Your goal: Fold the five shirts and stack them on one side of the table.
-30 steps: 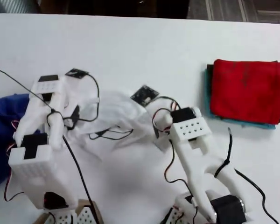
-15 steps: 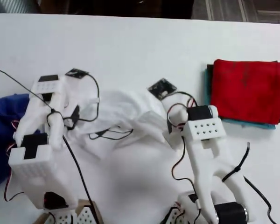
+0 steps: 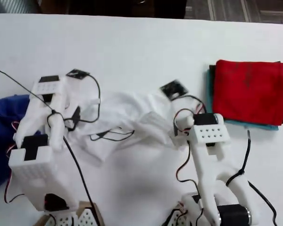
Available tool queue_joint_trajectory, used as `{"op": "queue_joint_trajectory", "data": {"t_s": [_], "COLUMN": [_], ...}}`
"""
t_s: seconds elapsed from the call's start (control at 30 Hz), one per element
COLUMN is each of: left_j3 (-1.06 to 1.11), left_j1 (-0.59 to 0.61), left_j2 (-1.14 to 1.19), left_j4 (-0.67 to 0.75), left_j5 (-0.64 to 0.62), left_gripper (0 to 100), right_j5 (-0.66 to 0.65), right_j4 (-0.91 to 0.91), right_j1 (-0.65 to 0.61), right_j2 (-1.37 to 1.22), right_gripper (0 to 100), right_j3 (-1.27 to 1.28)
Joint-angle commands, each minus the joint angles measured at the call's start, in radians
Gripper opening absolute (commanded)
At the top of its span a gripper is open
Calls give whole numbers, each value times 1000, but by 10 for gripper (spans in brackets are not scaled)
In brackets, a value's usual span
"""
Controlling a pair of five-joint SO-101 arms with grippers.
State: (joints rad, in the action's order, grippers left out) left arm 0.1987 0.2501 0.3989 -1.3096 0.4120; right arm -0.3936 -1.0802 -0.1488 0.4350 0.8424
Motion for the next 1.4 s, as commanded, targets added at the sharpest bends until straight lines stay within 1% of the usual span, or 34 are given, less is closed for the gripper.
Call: {"op": "queue_joint_trajectory", "data": {"t_s": [0.0, 0.17, 0.27, 0.4, 0.47, 0.53, 0.6, 0.63, 0.67, 0.87, 0.97, 1.07, 1.1, 1.2, 1.23, 1.3, 1.37], "left_j3": [-24, -24, -24, -24, -24, -24, -25, -25, -25, -25, -25, -25, -25, -25, -25, -25, -25], "left_j1": [-11, -11, -11, -9, -9, -3, 8, 15, 20, 28, 28, 26, 26, 25, 26, 28, 29], "left_j2": [17, 17, 17, 17, 17, 17, 17, 17, 17, 17, 17, 17, 17, 17, 17, 17, 17], "left_j4": [5, 5, 5, 5, 5, 5, 5, 5, 6, 6, 8, 8, 8, 8, 8, 6, 6], "left_j5": [-6, -6, -6, -6, -6, -6, -6, -6, -5, -3, -3, -3, -3, -3, -3, -2, 0], "left_gripper": [25, 25, 25, 25, 25, 25, 25, 25, 25, 25, 25, 25, 25, 25, 25, 25, 25], "right_j5": [104, 104, 107, 110, 109, 106, 104, 104, 104, 103, 69, 20, -18, -187, -210, -215, -213], "right_j4": [22, 8, 19, 85, 97, 90, 65, 56, 47, 36, -2, -64, -85, -116, -113, -107, -81], "right_j1": [15, 21, 21, 13, 13, 13, 13, 13, 13, 10, -36, -134, -173, -291, -317, -337, -321], "right_j2": [33, -2, -93, -217, -254, -265, -248, -232, -214, -41, 31, 44, 36, 4, -7, -18, -18], "right_gripper": [215, 215, 215, 214, 187, 121, 28, 12, 30, 21, 20, 20, 20, 21, 21, 21, 21], "right_j3": [-5, 14, 11, 9, -5, -29, -60, -74, -87, -115, -110, -107, -101, -34, -6, 32, 49]}}
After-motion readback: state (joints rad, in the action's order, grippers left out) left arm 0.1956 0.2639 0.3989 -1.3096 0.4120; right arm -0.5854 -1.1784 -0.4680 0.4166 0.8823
